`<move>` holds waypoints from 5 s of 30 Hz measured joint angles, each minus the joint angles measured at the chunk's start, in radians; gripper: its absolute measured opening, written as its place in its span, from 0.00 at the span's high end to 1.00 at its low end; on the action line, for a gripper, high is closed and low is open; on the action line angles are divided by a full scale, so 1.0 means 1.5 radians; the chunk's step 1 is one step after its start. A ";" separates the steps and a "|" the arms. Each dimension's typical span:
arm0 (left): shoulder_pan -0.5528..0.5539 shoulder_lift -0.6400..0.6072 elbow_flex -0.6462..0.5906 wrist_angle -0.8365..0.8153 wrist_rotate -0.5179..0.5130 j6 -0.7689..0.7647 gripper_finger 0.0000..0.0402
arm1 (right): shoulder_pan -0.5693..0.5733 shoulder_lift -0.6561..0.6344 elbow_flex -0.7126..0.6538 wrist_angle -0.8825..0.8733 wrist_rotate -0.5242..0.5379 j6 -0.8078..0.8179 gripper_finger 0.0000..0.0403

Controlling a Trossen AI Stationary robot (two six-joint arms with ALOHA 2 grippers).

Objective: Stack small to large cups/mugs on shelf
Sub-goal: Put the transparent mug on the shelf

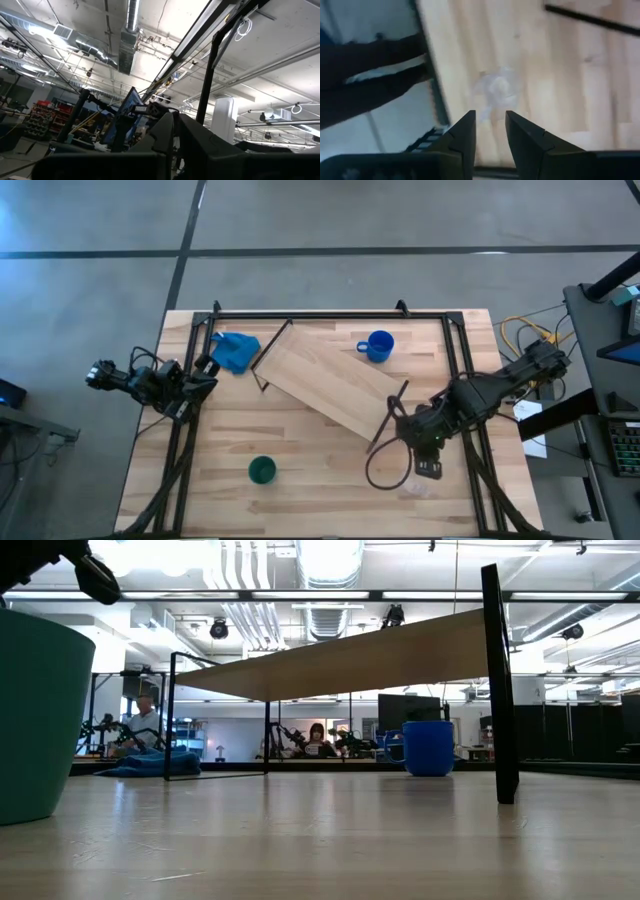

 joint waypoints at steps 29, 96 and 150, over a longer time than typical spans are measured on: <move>0.000 0.000 0.000 0.000 0.000 0.000 0.96 | 0.084 0.000 -0.250 0.211 0.023 0.307 0.78; 0.000 0.000 0.000 0.000 0.000 0.000 0.96 | 0.086 0.001 -0.340 0.268 0.060 0.354 0.93; 0.000 0.000 0.000 0.001 0.000 0.001 0.96 | -0.344 0.169 0.315 -0.149 0.071 -0.250 0.98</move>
